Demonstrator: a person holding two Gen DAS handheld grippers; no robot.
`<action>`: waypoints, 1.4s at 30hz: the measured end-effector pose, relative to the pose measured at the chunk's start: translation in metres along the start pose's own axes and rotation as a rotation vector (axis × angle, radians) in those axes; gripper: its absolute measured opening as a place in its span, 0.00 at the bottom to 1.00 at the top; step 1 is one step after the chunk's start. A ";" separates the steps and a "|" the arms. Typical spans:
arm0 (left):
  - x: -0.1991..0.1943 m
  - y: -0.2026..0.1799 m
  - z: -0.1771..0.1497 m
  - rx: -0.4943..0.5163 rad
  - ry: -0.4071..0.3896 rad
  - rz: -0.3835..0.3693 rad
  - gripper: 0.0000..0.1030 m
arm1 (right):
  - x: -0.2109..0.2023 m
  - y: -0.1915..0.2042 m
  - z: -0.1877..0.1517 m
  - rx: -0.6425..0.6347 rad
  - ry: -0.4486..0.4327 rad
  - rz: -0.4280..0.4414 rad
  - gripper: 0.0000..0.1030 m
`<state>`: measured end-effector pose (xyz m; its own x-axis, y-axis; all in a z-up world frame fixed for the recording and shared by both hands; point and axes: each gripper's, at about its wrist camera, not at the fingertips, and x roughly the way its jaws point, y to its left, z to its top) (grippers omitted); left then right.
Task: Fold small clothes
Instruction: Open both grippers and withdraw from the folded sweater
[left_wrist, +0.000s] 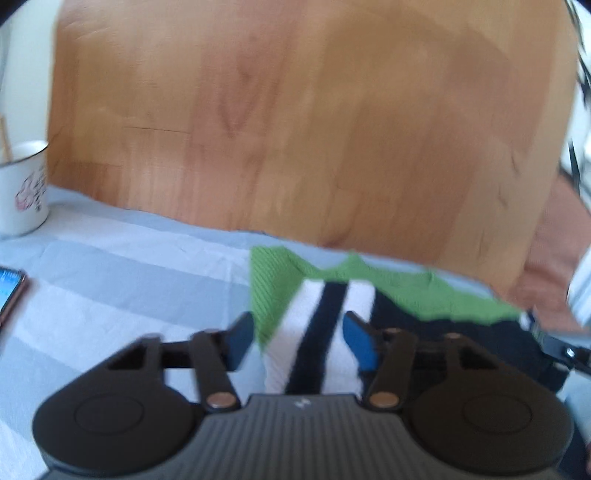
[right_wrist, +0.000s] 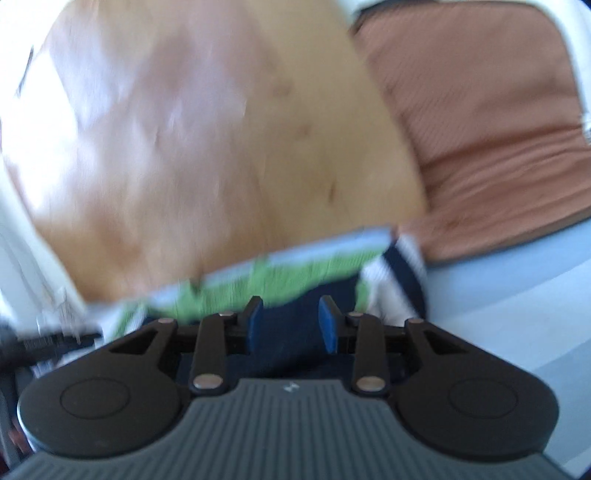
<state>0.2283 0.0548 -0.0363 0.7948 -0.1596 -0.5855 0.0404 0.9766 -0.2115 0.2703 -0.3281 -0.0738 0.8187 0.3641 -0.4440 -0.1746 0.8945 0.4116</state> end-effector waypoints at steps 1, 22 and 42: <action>0.004 -0.006 -0.003 0.034 0.025 0.031 0.11 | 0.001 -0.001 0.000 0.006 0.010 -0.001 0.35; 0.009 -0.030 -0.010 0.143 0.044 0.136 0.10 | 0.001 0.006 0.000 -0.003 -0.046 0.040 0.38; 0.004 -0.026 -0.007 0.080 0.009 0.233 0.41 | 0.007 0.008 -0.001 0.002 0.010 0.094 0.40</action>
<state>0.2263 0.0274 -0.0391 0.7828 0.0699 -0.6183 -0.0949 0.9955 -0.0076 0.2740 -0.3176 -0.0746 0.7931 0.4489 -0.4116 -0.2494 0.8559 0.4530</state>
